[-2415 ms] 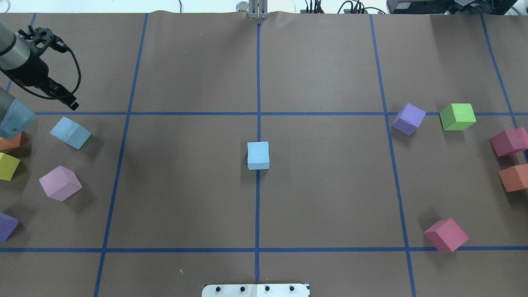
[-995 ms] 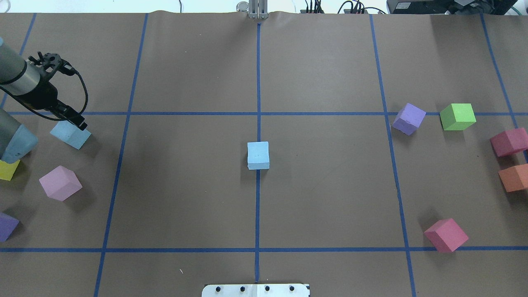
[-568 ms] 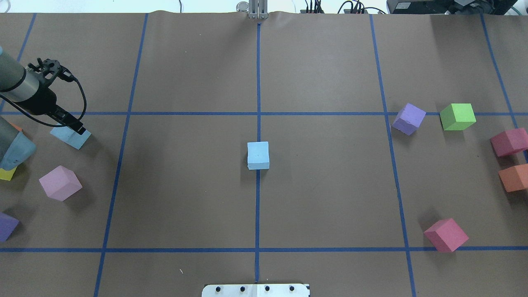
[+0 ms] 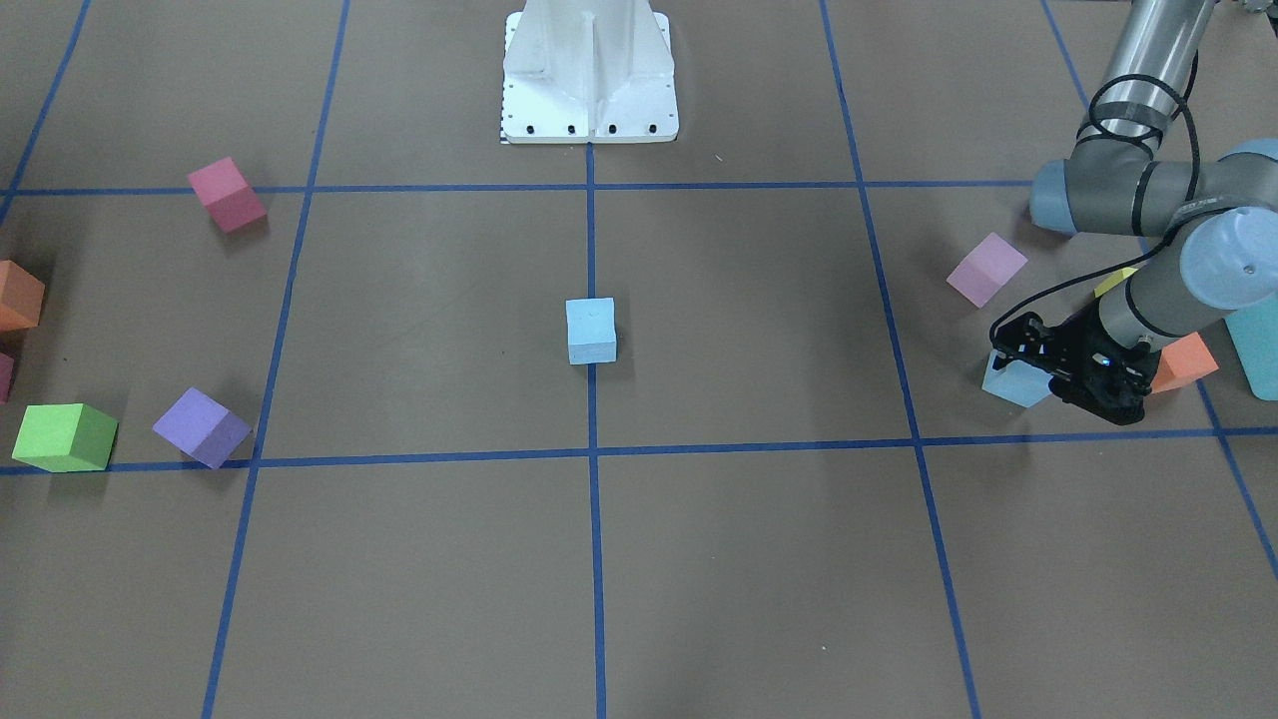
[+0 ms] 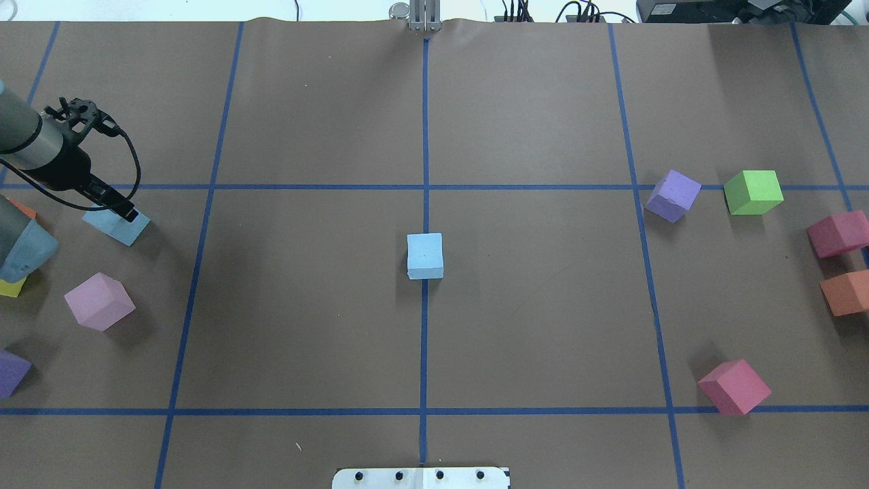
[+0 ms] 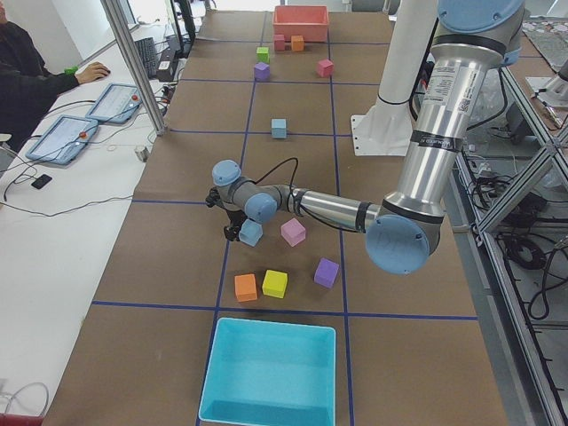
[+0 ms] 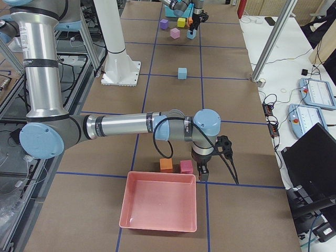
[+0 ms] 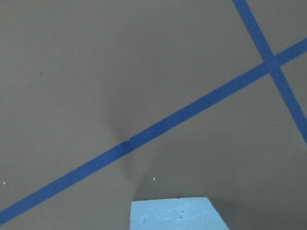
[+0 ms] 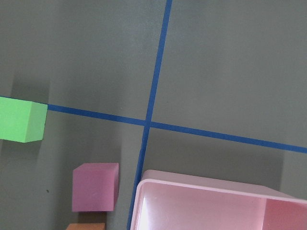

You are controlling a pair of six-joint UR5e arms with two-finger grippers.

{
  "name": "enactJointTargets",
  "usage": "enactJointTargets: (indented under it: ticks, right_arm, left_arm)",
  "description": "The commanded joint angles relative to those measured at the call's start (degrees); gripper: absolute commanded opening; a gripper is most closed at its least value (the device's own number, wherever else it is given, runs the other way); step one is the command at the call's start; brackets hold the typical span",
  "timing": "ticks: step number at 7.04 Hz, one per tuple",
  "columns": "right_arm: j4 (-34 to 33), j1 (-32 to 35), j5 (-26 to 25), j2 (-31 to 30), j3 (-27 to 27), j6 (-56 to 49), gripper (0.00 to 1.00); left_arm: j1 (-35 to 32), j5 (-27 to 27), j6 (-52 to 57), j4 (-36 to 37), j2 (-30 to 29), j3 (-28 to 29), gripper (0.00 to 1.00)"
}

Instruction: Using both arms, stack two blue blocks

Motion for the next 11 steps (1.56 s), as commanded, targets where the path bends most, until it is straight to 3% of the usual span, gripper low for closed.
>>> enactJointTargets:
  ticks: [1,4,9,10,11]
  right_arm:
    - [0.0,0.0,0.0,0.12,-0.03,0.19,1.0]
    - [-0.35,0.0,0.0,0.91,-0.12,0.28,1.0]
    - [-0.35,0.0,0.0,0.91,0.15,0.37,1.0]
    - [-0.44,0.0,0.0,0.82,0.15,0.37,1.0]
    - [-0.35,0.0,0.0,0.82,0.15,0.37,1.0]
  left_arm:
    - [0.0,0.07,-0.12,-0.02,0.1,0.18,0.97]
    - [0.09,-0.02,-0.03,-0.02,0.01,0.53,0.71]
    - [0.18,-0.81,-0.73,1.02,-0.69,0.36,0.71]
    - [0.18,-2.2,-2.56,1.38,-2.08,0.18,0.71]
    - [0.18,-3.61,-12.59,3.3,-6.36,-0.17,0.71]
